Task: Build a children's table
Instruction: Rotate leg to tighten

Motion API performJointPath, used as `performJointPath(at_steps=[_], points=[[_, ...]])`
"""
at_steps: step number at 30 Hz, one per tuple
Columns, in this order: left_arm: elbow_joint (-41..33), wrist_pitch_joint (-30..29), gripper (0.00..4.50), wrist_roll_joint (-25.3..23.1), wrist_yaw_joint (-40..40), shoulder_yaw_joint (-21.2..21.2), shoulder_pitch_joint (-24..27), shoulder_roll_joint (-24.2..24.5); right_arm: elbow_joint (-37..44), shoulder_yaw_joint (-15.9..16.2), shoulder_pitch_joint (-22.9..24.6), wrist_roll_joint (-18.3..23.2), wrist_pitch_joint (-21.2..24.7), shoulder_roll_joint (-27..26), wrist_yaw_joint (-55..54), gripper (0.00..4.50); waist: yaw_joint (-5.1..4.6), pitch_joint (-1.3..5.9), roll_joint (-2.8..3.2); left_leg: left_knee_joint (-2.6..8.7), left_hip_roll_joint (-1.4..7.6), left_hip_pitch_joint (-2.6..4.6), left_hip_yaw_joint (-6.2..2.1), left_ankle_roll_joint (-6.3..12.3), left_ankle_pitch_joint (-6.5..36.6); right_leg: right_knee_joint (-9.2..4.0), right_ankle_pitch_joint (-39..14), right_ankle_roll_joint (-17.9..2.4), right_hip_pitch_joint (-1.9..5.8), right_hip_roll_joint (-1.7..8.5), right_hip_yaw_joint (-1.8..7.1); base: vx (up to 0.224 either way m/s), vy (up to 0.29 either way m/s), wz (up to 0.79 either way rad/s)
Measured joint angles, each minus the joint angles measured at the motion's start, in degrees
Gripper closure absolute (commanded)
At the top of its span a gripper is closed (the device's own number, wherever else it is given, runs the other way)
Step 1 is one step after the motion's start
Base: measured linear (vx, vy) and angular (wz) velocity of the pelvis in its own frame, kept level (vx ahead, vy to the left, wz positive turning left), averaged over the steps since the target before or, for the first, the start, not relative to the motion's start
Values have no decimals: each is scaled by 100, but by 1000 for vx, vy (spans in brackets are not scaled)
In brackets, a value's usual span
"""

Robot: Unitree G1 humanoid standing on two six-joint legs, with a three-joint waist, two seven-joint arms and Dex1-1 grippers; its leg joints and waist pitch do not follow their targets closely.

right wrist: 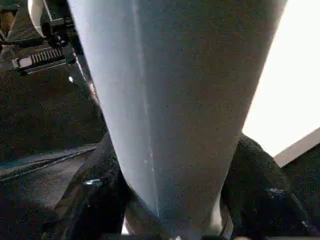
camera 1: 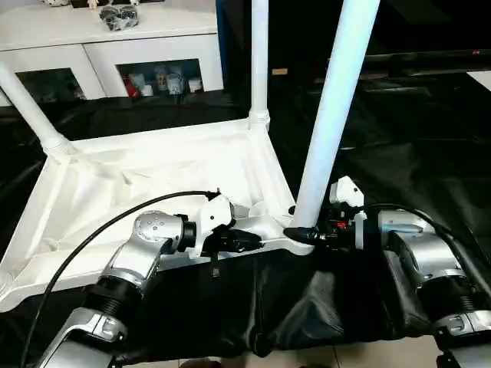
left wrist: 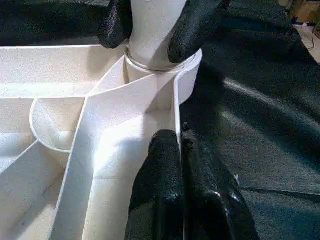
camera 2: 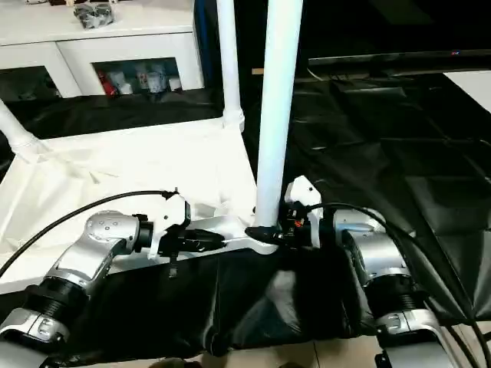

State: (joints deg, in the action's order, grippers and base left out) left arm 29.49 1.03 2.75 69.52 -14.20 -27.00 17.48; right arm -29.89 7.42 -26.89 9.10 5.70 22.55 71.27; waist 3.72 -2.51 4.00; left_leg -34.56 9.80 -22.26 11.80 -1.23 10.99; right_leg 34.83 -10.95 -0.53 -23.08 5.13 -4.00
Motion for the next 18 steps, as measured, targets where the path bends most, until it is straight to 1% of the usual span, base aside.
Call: performJointPath(at_steps=[3,6,10,12,13,16,18], points=[[20,6,450,-38,-152,-10,-2,-65,0,-30,16,-33,-21,-87,-178,232,-9,1,-1,0,0,5,0,0,0,3,0,0,3,0,1,0,0,0],[235,10,450,-211,-705,22,-119,-227,-197,-184,-31,-166,-92,-328,-910,238,-34,4,-8,0,0,24,0,-2,1,12,1,-1,15,0,3,0,0,0],[708,-70,450,-482,-1583,81,-445,-589,-715,-432,-300,-403,-234,-834,-2408,246,-127,6,-15,0,-3,37,0,-3,0,4,-13,24,27,1,5,0,0,0],[854,-92,450,-524,-1863,95,-528,-736,-883,-512,-394,-451,-247,-988,-2906,253,-177,5,-17,0,-5,37,0,-3,0,-6,-13,24,31,2,7,0,0,0],[1048,-136,450,-589,-2173,132,-668,-898,-1063,-653,-508,-505,-256,-1202,-3487,254,-202,5,-19,-3,-6,39,0,-3,0,-6,-13,24,32,2,7,0,0,0],[1294,-221,450,-702,-2678,165,-847,-1161,-1345,-867,-689,-532,-266,-1532,-4462,254,-221,6,-21,-3,-7,38,-1,-3,0,-14,-13,23,32,3,7,0,0,0],[1401,-236,450,-736,-2875,174,-912,-1248,-1462,-945,-765,-555,-308,-1699,-4887,254,-240,6,-23,-2,-7,36,-1,-3,0,-18,-12,22,31,3,7,0,0,0]])
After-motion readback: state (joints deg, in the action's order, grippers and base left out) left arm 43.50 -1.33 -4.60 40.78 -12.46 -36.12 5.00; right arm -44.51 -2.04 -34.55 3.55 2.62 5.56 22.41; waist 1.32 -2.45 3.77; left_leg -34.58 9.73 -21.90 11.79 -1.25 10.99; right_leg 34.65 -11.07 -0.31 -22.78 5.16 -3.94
